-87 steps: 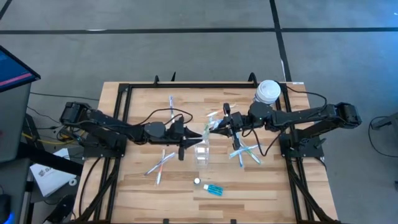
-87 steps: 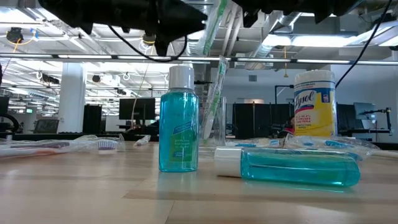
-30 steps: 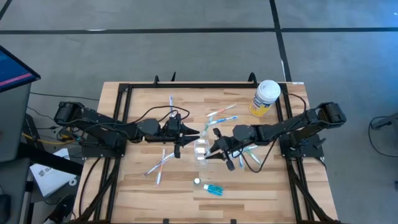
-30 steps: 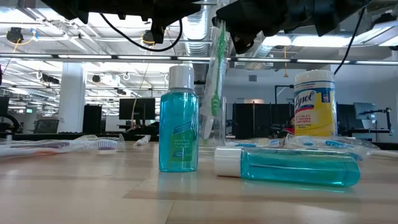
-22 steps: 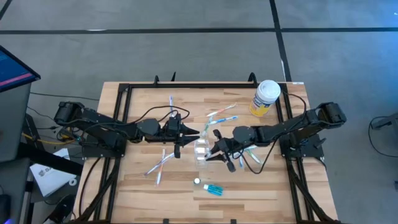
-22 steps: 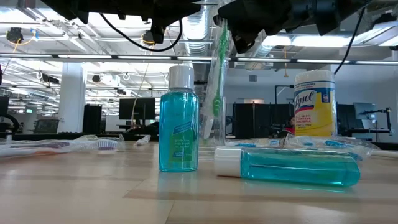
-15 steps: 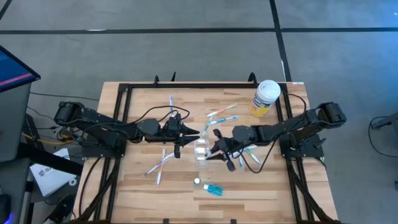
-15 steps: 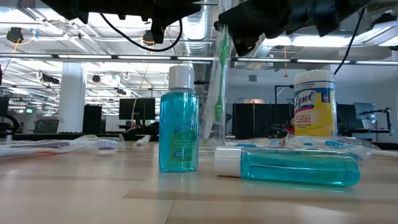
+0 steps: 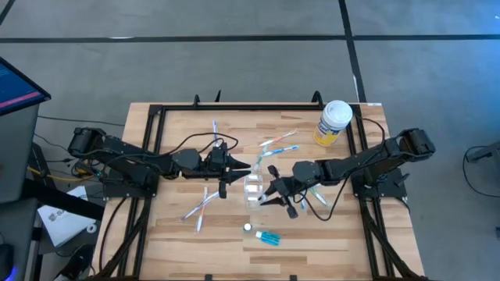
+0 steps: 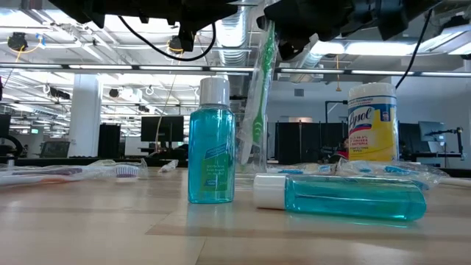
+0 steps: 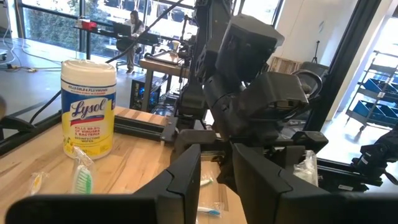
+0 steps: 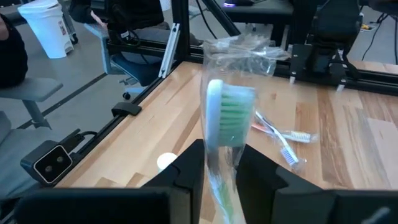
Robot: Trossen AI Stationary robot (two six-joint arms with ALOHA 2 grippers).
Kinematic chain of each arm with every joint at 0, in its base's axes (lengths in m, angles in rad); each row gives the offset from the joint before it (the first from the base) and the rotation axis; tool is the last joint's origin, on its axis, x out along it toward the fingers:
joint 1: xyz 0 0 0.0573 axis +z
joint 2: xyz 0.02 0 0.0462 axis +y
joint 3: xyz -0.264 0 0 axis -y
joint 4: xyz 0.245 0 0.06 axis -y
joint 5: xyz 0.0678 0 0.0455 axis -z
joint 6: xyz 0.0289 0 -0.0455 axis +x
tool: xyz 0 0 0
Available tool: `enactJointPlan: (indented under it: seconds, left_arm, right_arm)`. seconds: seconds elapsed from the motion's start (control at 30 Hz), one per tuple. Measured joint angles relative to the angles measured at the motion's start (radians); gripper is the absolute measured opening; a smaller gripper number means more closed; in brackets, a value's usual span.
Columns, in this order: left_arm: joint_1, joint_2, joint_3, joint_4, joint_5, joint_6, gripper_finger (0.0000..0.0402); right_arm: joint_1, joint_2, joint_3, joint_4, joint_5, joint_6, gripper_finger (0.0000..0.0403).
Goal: Pick & Place toothbrushing station
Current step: Put the top green toothbrush into the transparent organizer, then put the bottom right blue toothbrush into the transparent organizer
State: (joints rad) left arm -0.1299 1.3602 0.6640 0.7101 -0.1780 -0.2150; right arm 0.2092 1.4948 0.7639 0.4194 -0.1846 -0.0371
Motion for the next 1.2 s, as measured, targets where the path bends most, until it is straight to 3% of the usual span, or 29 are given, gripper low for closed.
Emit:
enactJointPlan:
  seconds: [0.33, 0.53, 0.77, 1.2]
  left_arm:
    - [0.0, 0.0, 0.0, 0.0, 0.0, 0.0, 0.009]
    - [0.0, 0.0, 0.0, 0.0, 0.0, 0.0, 0.009]
    - [0.0, 0.0, 0.0, -0.006, 0.0, 0.0, 0.009]
    - [0.001, 0.0, 0.0, -0.012, -0.003, 0.0, 0.009]
  right_arm:
    - [-0.002, -0.003, 0.0, -0.001, 0.001, 0.0, 0.0174]
    - [-0.014, -0.005, 0.0, 0.0, 0.001, 0.003, 0.0208]
    - [-0.038, -0.04, 0.001, -0.057, 0.0, 0.015, 0.0219]
    - [-0.042, -0.273, 0.001, -0.421, 0.008, 0.076, 0.0207]
